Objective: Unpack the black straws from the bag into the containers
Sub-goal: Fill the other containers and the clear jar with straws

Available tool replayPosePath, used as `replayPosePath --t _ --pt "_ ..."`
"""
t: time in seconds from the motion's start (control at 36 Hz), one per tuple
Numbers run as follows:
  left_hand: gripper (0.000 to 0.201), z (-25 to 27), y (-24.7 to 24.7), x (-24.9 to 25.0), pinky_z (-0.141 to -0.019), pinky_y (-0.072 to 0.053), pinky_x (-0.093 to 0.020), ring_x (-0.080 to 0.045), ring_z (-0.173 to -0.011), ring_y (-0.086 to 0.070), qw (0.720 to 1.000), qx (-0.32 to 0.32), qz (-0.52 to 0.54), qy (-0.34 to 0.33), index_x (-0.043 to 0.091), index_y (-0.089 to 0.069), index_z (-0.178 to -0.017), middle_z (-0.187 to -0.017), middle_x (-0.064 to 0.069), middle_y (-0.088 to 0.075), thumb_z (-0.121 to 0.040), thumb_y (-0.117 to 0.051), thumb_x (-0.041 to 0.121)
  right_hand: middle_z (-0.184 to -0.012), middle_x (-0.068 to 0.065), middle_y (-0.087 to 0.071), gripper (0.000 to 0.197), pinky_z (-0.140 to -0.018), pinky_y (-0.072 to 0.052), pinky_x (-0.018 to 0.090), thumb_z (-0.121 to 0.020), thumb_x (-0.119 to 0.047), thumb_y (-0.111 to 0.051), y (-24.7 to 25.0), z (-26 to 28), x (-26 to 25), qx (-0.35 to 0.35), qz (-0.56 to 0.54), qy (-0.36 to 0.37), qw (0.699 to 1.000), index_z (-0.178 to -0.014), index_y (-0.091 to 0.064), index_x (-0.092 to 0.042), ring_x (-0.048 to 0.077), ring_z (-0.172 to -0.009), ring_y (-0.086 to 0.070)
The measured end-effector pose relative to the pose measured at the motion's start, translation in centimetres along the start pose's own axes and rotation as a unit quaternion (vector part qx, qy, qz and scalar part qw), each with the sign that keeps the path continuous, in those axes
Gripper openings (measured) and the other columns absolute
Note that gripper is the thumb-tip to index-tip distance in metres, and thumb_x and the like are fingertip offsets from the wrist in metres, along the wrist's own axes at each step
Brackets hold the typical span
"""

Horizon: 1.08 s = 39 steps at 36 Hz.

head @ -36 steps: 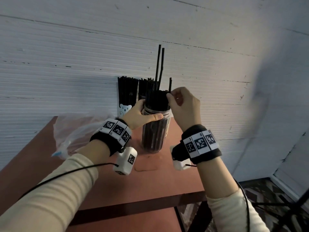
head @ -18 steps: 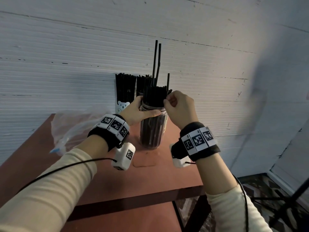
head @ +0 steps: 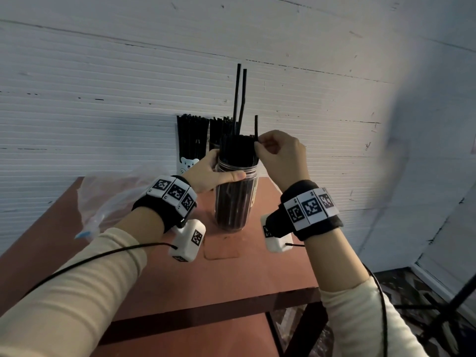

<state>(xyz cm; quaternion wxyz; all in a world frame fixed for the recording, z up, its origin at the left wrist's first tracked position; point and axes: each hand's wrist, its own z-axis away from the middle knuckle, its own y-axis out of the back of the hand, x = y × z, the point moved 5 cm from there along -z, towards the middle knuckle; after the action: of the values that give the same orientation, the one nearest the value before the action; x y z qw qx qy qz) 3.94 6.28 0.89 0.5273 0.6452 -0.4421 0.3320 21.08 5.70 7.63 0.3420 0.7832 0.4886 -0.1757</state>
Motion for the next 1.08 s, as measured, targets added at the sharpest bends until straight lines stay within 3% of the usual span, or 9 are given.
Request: replayPosePath --t 0.17,0.28,0.42,0.5,0.61,0.75,0.86,0.97,1.08 --pt "0.092 0.4 -0.1 0.3 -0.105 -0.039 -0.025 -0.005 -0.120 -0.053 1.000 -0.009 -0.003 -0.006 0.018 -0.031 -0.147 -0.135 0.007 -0.054 -0.072 -0.079 0.045 -0.074 -0.004 -0.061 0.006 -0.064 -0.040 0.013 -0.086 -0.013 -0.063 -0.6 0.4 0.4 -0.034 0.053 -0.010 0.998 -0.084 -0.068 -0.011 0.010 -0.072 -0.056" --pt "0.112 0.7 -0.3 0.1 -0.109 -0.039 -0.034 -0.007 -0.124 -0.052 1.000 -0.018 -0.008 -0.001 0.021 -0.030 -0.146 -0.135 0.008 -0.054 -0.055 -0.076 0.067 -0.071 -0.006 -0.059 0.006 -0.057 -0.035 0.000 -0.086 -0.012 -0.064 -0.7 1.1 1.2 -0.053 0.066 -0.024 0.996 -0.081 -0.068 -0.011 0.007 -0.070 -0.054" --pt "0.047 0.8 0.0 0.3 -0.080 -0.050 -0.017 -0.002 -0.102 -0.061 0.998 -0.039 0.050 0.030 0.019 -0.045 -0.131 -0.119 0.005 -0.060 -0.088 -0.064 0.012 -0.078 0.001 -0.070 0.012 -0.069 -0.045 0.013 -0.087 -0.012 -0.062 -0.3 1.0 1.2 -0.060 0.062 -0.024 0.996 -0.087 -0.074 -0.011 0.012 -0.078 -0.063" --pt "0.052 0.9 1.1 0.1 -0.091 -0.050 -0.026 -0.010 -0.110 -0.063 1.000 -0.001 0.018 0.010 0.018 -0.047 -0.132 -0.127 0.005 -0.057 -0.085 -0.070 0.016 -0.083 0.001 -0.074 0.016 -0.080 -0.050 0.025 -0.088 -0.015 -0.059 0.1 0.9 1.5 -0.062 0.072 -0.028 0.995 -0.092 -0.074 -0.013 0.015 -0.084 -0.066" --pt "0.054 0.8 1.5 -0.4 -0.075 -0.049 -0.022 -0.006 -0.099 -0.065 1.000 0.021 -0.019 -0.008 0.023 -0.045 -0.121 -0.123 0.010 -0.058 -0.078 -0.078 0.031 -0.089 -0.003 -0.068 0.012 -0.063 -0.041 0.002 -0.089 -0.015 -0.057 0.8 0.3 1.5 -0.006 0.029 -0.031 0.999 -0.097 -0.064 -0.012 0.009 -0.078 -0.063" --pt "0.074 0.7 1.0 -0.6 -0.110 -0.039 -0.039 -0.007 -0.122 -0.052 0.999 0.042 -0.011 0.000 0.022 -0.043 -0.122 -0.125 0.010 -0.057 -0.066 -0.083 0.048 -0.096 -0.004 -0.060 0.020 -0.066 -0.039 0.001 -0.092 -0.019 -0.056 0.5 -0.8 -1.2 0.047 -0.006 0.037 0.998 -0.108 -0.066 -0.014 -0.007 -0.075 -0.054" --pt "0.097 0.9 0.7 -0.7 -0.107 -0.043 -0.040 -0.010 -0.117 -0.058 0.999 0.046 0.005 0.004 0.023 -0.042 -0.125 -0.126 0.009 -0.058 -0.044 -0.077 0.065 -0.103 -0.002 -0.057 0.026 -0.070 -0.038 0.004 -0.096 -0.023 -0.053 -0.2 -2.5 -2.8 0.010 0.009 0.047 0.999 -0.117 -0.064 -0.015 -0.003 -0.075 -0.052" --pt "0.096 0.9 0.8 -0.9 -0.106 -0.045 -0.041 -0.012 -0.116 -0.059 0.999 0.053 0.012 0.000 0.024 -0.043 -0.123 -0.125 0.010 -0.057 -0.043 -0.078 0.064 -0.090 0.001 -0.062 0.012 -0.073 -0.044 0.021 -0.093 -0.017 -0.054 -0.3 -3.2 -3.5 -0.002 0.004 0.046 0.999 -0.097 -0.064 -0.011 0.011 -0.078 -0.055" --pt "0.079 0.9 0.8 -0.9 -0.106 -0.045 -0.041 -0.013 -0.114 -0.060 0.998 0.060 0.014 -0.005 0.021 -0.044 -0.123 -0.122 0.010 -0.058 -0.060 -0.085 0.047 -0.072 -0.004 -0.058 0.010 -0.061 -0.038 0.010 -0.089 -0.015 -0.057 -0.5 -2.2 -2.8 -0.016 0.013 0.039 0.999 -0.084 -0.063 -0.008 0.008 -0.066 -0.051"
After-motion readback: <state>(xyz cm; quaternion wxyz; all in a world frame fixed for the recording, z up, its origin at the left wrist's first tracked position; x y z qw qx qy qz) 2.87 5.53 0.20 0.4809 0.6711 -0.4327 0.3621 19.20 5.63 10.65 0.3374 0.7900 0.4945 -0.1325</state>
